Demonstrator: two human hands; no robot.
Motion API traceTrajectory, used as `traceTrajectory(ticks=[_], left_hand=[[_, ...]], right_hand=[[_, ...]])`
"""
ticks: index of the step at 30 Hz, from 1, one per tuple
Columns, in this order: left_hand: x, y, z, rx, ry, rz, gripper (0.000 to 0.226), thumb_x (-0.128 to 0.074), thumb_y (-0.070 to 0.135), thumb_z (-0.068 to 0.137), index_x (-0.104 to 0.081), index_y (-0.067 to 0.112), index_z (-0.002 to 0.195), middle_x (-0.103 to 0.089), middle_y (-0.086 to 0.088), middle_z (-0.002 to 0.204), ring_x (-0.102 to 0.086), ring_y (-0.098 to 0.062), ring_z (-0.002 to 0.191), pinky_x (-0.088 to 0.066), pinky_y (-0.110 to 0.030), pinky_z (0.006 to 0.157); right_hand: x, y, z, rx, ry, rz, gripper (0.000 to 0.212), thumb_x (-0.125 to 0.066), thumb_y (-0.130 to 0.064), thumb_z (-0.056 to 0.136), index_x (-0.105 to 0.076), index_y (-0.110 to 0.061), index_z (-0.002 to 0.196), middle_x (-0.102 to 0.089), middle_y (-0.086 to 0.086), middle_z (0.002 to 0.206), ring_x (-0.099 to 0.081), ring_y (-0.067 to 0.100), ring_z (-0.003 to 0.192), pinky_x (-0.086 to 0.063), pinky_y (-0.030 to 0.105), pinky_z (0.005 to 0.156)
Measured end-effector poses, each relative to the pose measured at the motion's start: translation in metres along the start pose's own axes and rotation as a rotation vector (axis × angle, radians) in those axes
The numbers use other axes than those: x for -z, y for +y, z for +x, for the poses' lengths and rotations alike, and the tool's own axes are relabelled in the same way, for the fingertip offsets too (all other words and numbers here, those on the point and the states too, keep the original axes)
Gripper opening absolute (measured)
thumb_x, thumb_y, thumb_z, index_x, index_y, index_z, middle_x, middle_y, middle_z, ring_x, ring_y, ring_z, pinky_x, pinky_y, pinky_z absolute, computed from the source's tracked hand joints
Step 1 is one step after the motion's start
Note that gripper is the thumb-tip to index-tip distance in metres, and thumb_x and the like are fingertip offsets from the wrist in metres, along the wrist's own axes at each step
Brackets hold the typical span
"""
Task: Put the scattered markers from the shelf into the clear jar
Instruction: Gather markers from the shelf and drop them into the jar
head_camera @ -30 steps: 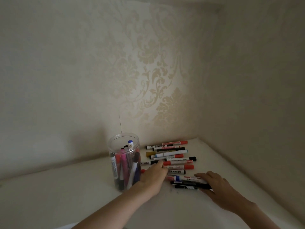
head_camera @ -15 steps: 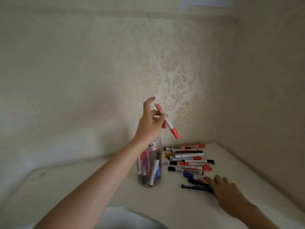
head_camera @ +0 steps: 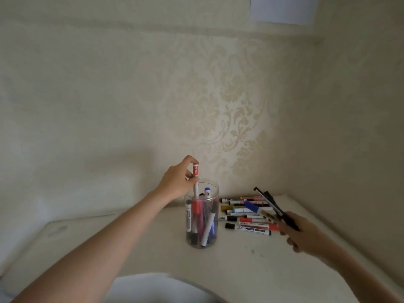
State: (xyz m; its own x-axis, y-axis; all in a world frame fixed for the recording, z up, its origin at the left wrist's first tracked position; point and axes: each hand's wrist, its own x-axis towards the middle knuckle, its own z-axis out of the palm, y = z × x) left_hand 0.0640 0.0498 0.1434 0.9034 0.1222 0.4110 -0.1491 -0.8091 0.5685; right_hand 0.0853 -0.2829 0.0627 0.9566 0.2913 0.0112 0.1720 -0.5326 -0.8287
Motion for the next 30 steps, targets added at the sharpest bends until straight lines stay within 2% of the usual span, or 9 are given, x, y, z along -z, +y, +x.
traceTrajectory(ticks=[3, 6, 8, 11, 16, 20, 23, 26, 30], left_hand=[[-0.004, -0.003, -0.001, -0.022, -0.103, 0.077, 0.006, -0.066, 0.028, 0.090, -0.070, 0.025, 0.092, -0.072, 0.003, 0.081, -0.062, -0.011, 0.071, -0.047, -0.028, 0.070], [-0.005, -0.005, -0.005, -0.027, -0.200, 0.159, 0.040, -0.049, 0.046, 0.098, -0.079, 0.022, 0.087, -0.053, -0.001, 0.056, -0.044, -0.013, 0.049, -0.036, -0.027, 0.057], [-0.005, -0.005, -0.005, -0.034, -0.129, 0.080, 0.040, -0.045, 0.043, 0.100, -0.078, 0.021, 0.097, -0.061, 0.000, 0.073, -0.048, -0.007, 0.055, -0.036, -0.023, 0.060], [0.000, -0.002, -0.005, -0.031, -0.027, -0.082, 0.024, -0.055, 0.031, 0.097, -0.073, 0.019, 0.108, -0.071, 0.008, 0.100, -0.057, 0.002, 0.075, -0.040, -0.011, 0.068], [0.002, -0.004, -0.004, -0.052, -0.190, -0.029, 0.026, -0.064, 0.035, 0.092, -0.073, 0.021, 0.112, -0.071, 0.013, 0.109, -0.055, 0.007, 0.074, -0.038, -0.010, 0.067], [-0.005, -0.003, -0.004, -0.066, -0.246, -0.051, 0.026, -0.069, 0.036, 0.085, -0.076, 0.019, 0.104, -0.075, 0.007, 0.098, -0.060, 0.003, 0.071, -0.038, -0.013, 0.063], [-0.009, -0.001, -0.002, 0.001, -0.179, -0.126, 0.029, -0.069, 0.039, 0.085, -0.071, 0.016, 0.102, -0.077, 0.003, 0.094, -0.068, -0.008, 0.078, -0.044, -0.017, 0.066], [-0.008, -0.005, -0.002, 0.047, -0.169, -0.202, 0.029, -0.068, 0.034, 0.088, -0.061, 0.022, 0.113, -0.077, 0.008, 0.091, -0.068, -0.004, 0.074, -0.047, -0.011, 0.063], [-0.004, -0.017, -0.005, -0.019, -0.194, -0.164, 0.031, -0.072, 0.029, 0.084, -0.063, 0.029, 0.114, -0.076, 0.011, 0.093, -0.066, 0.000, 0.078, -0.047, -0.011, 0.067]], right_hand=[[0.012, -0.042, 0.008, 0.134, 0.116, 0.002, 0.014, -0.054, -0.021, 0.093, -0.063, -0.011, 0.090, -0.052, 0.006, 0.064, -0.043, 0.014, 0.047, -0.035, 0.028, 0.045], [0.016, -0.093, 0.016, 0.222, 0.057, -0.099, 0.012, -0.054, -0.024, 0.093, -0.065, -0.021, 0.090, -0.052, -0.005, 0.056, -0.044, 0.010, 0.045, -0.038, 0.021, 0.043], [0.013, -0.125, 0.024, 0.261, 0.017, -0.235, 0.013, -0.054, -0.026, 0.093, -0.065, -0.021, 0.087, -0.055, -0.007, 0.056, -0.046, 0.009, 0.046, -0.039, 0.017, 0.045], [0.001, -0.158, 0.047, 0.273, -0.005, -0.389, 0.019, -0.055, -0.028, 0.092, -0.067, -0.014, 0.093, -0.062, 0.002, 0.067, -0.049, 0.012, 0.051, -0.043, 0.024, 0.054], [-0.028, -0.197, 0.075, 0.188, -0.148, -0.644, 0.027, -0.054, -0.029, 0.091, -0.067, -0.006, 0.096, -0.055, 0.003, 0.065, -0.046, 0.015, 0.051, -0.036, 0.027, 0.054], [-0.053, -0.218, 0.084, 0.139, -0.194, -0.628, 0.025, -0.054, -0.022, 0.089, -0.065, 0.000, 0.093, -0.060, 0.008, 0.070, -0.048, 0.018, 0.052, -0.037, 0.025, 0.055], [-0.070, -0.227, 0.088, 0.140, -0.159, -0.543, 0.022, -0.048, -0.016, 0.087, -0.063, -0.001, 0.081, -0.065, 0.009, 0.069, -0.050, 0.020, 0.051, -0.041, 0.027, 0.058], [-0.070, -0.226, 0.094, 0.118, -0.144, -0.359, 0.023, -0.048, -0.016, 0.091, -0.062, 0.001, 0.098, -0.073, 0.014, 0.086, -0.056, 0.022, 0.061, -0.043, 0.027, 0.058], [-0.038, -0.208, 0.083, 0.121, -0.126, -0.430, 0.023, -0.047, -0.028, 0.095, -0.055, -0.007, 0.097, -0.059, 0.010, 0.074, -0.047, 0.016, 0.050, -0.041, 0.024, 0.049]])
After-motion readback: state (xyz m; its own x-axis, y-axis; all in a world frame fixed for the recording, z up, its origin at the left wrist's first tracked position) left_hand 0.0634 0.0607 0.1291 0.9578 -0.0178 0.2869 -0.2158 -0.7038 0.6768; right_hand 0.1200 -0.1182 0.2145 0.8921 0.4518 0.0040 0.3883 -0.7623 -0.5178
